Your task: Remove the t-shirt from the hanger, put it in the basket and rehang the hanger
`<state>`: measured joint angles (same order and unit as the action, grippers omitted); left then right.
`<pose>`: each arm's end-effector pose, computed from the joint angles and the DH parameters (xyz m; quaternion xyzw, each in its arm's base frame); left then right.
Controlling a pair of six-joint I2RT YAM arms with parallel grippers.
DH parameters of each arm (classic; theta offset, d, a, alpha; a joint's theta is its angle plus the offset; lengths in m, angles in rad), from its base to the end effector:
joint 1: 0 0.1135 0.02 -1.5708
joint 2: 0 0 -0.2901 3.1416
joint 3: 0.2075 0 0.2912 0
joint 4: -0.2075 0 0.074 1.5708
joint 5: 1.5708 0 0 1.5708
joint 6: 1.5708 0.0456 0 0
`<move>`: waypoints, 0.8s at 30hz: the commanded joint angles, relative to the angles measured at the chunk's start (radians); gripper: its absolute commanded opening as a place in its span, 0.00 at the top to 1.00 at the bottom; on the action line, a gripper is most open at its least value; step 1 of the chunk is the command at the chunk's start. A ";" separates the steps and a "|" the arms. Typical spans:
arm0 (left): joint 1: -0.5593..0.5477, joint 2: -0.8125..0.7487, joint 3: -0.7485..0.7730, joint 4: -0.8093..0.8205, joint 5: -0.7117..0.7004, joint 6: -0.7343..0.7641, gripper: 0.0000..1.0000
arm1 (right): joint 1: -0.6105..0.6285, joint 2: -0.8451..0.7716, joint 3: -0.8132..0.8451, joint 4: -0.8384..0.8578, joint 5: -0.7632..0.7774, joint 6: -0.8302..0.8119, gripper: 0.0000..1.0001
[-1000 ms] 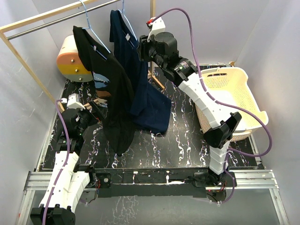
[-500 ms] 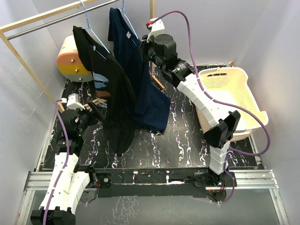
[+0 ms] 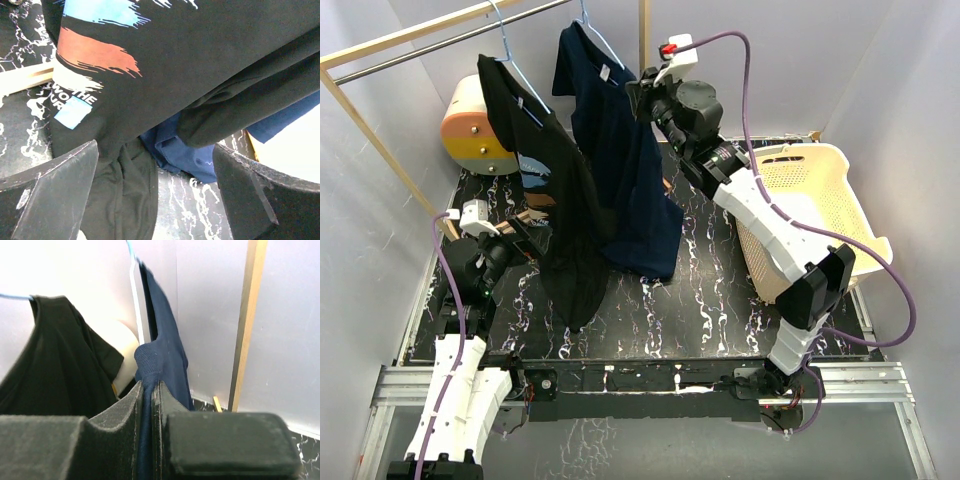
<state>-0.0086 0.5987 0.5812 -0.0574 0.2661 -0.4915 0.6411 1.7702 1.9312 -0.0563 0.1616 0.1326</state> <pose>0.1839 -0.0136 0.3232 -0.0861 0.7271 -0.2610 0.6291 0.3790 0.2737 0.5152 -0.1097 0.6606 0.2294 0.7064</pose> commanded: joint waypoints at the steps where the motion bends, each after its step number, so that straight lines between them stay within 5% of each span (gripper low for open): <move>1: 0.006 -0.001 0.021 0.017 0.034 -0.006 0.03 | -0.022 -0.075 0.028 0.248 -0.007 0.029 0.92; 10: 0.006 0.003 0.029 -0.009 -0.001 -0.015 0.03 | -0.060 -0.051 0.086 0.229 -0.058 0.120 0.92; 16: 0.006 -0.013 0.027 -0.007 -0.010 -0.006 0.03 | -0.074 -0.171 -0.128 0.403 -0.071 0.132 0.92; 24: 0.006 -0.009 0.028 -0.008 -0.008 -0.005 0.03 | -0.118 -0.180 -0.117 0.468 -0.104 0.220 0.92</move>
<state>-0.0086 0.5999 0.5812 -0.0761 0.2565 -0.5014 0.5434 1.6669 1.7752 0.2062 0.0746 0.2924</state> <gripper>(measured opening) 0.970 0.109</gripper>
